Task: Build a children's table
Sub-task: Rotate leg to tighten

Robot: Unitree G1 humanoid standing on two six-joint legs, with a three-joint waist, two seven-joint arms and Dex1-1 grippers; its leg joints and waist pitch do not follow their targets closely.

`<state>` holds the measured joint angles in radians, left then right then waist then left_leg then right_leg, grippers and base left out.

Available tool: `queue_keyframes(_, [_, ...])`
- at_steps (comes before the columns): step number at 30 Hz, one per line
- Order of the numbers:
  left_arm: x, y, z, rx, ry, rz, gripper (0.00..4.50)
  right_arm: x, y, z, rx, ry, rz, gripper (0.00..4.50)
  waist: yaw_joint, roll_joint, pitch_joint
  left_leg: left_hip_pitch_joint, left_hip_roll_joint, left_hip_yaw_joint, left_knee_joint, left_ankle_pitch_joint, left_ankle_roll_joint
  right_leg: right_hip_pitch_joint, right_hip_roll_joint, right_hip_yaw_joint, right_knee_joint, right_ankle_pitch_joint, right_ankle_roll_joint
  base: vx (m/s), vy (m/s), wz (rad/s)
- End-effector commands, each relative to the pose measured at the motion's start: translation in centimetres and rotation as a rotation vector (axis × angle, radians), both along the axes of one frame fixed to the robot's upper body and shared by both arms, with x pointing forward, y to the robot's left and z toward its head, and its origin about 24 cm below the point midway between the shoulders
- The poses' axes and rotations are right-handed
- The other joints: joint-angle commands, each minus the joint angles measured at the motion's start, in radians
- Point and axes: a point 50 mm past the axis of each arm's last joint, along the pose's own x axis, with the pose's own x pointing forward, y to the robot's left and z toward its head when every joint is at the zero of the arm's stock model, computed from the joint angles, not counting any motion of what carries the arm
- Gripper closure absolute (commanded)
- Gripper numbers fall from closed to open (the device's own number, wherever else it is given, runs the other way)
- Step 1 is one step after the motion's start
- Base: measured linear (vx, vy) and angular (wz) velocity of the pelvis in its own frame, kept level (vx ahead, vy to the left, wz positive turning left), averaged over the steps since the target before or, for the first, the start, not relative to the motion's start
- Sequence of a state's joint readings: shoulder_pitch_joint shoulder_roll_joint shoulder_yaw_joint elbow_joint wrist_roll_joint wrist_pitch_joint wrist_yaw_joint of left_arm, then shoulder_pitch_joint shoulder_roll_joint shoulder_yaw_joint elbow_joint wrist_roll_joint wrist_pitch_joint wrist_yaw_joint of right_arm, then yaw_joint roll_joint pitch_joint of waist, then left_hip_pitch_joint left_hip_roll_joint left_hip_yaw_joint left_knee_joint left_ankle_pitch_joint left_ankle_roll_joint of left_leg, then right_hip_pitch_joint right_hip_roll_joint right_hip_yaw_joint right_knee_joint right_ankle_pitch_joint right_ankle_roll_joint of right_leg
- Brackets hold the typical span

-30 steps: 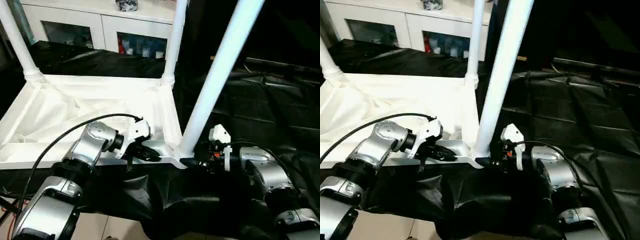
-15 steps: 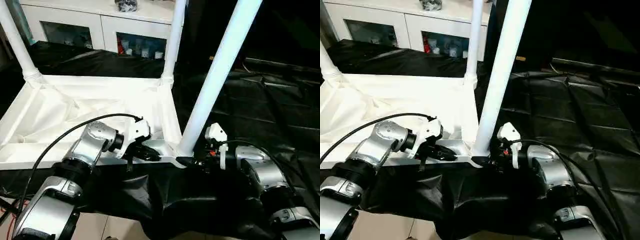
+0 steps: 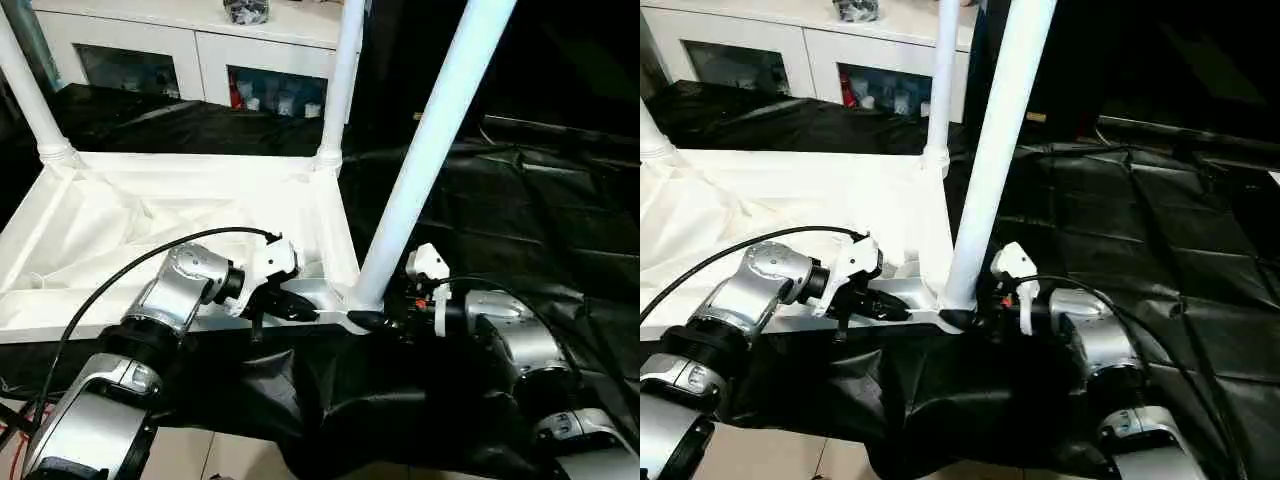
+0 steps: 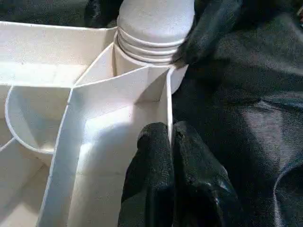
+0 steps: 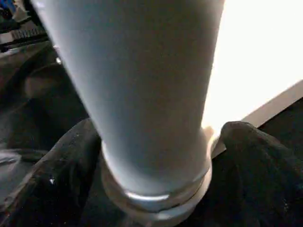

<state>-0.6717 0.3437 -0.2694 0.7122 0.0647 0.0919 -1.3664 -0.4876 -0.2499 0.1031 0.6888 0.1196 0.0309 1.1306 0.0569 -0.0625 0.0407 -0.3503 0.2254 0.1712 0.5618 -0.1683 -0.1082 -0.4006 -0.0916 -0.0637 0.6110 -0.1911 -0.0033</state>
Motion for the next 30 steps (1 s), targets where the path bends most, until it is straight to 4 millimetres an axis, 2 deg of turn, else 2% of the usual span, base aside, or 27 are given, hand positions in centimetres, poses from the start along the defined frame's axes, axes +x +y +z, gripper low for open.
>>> queue_keyframes(1, [-0.75,-2.61,-0.33,-0.031,0.010,-0.095,4.50,-0.30,3.24,0.18,0.035,-0.006,0.117,0.15,0.003,0.011,-0.048,0.000,0.007,0.007,-0.068,-0.308,0.026,0.041,-0.039,0.037,-0.084,-0.274,-0.207,0.000,0.000,0.00])
queue_keyframes(7, [-0.79,-2.38,-0.39,-0.023,0.012,-0.096,4.50,-0.30,3.38,0.34,0.059,0.012,0.126,0.15,0.003,0.011,-0.049,0.000,0.007,0.008,-0.067,-0.299,0.030,0.043,-0.039,0.037,-0.081,-0.249,-0.216,0.000,0.000,0.00])
queue_keyframes(11, [-0.75,-2.44,-0.32,-0.025,0.012,-0.095,4.50,-0.37,3.49,0.33,0.074,0.028,0.144,0.54,0.004,0.011,-0.049,-0.001,0.007,0.008,-0.067,-0.292,0.031,0.044,-0.039,0.037,-0.080,-0.240,-0.219,0.000,0.000,0.00])
queue_keyframes(16, [-0.82,-2.44,-0.38,-0.026,0.016,-0.095,4.50,-0.46,3.57,0.34,0.082,0.035,0.154,0.74,0.002,0.011,-0.050,0.000,0.007,0.008,-0.066,-0.312,0.034,0.042,-0.040,0.036,-0.082,-0.273,-0.214,0.000,0.000,0.00])
queue_keyframes(17, [-0.83,-2.43,-0.41,-0.026,0.016,-0.095,4.50,-0.47,3.58,0.35,0.083,0.035,0.155,0.88,0.006,0.013,-0.051,0.003,0.011,0.008,-0.067,-0.300,0.035,0.041,-0.043,0.038,-0.082,-0.252,-0.222,0.000,0.000,0.00])
queue_keyframes(20, [-0.84,-2.41,-0.43,-0.025,0.015,-0.093,4.50,-0.49,3.57,0.37,0.084,0.035,0.157,1.05,0.010,0.013,-0.051,0.000,0.008,0.012,-0.064,-0.253,0.040,0.045,-0.038,0.038,-0.072,-0.175,-0.240,0.000,0.000,0.00])
queue_keyframes(23, [-0.79,-2.48,-0.42,-0.026,0.013,-0.087,4.50,-0.48,3.47,0.37,0.082,0.035,0.156,1.34,0.011,0.011,-0.052,-0.002,0.007,0.012,-0.064,-0.236,0.041,0.048,-0.037,0.036,-0.069,-0.155,-0.242,0.000,0.000,0.00])
queue_keyframes(27, [-0.64,-2.60,-0.41,-0.030,0.011,-0.065,4.50,-0.48,3.37,0.25,0.082,0.042,0.148,1.73,0.014,0.011,-0.051,0.000,0.007,0.013,-0.063,-0.244,0.041,0.047,-0.039,0.037,-0.072,-0.177,-0.238,0.000,0.000,0.00])
queue_keyframes(30, [-0.61,-2.61,-0.45,-0.028,0.007,-0.055,4.50,-0.52,3.27,0.07,0.082,0.049,0.136,1.78,0.016,0.010,-0.050,0.000,0.007,0.013,-0.064,-0.245,0.039,0.047,-0.039,0.037,-0.073,-0.191,-0.231,0.000,0.000,0.00])
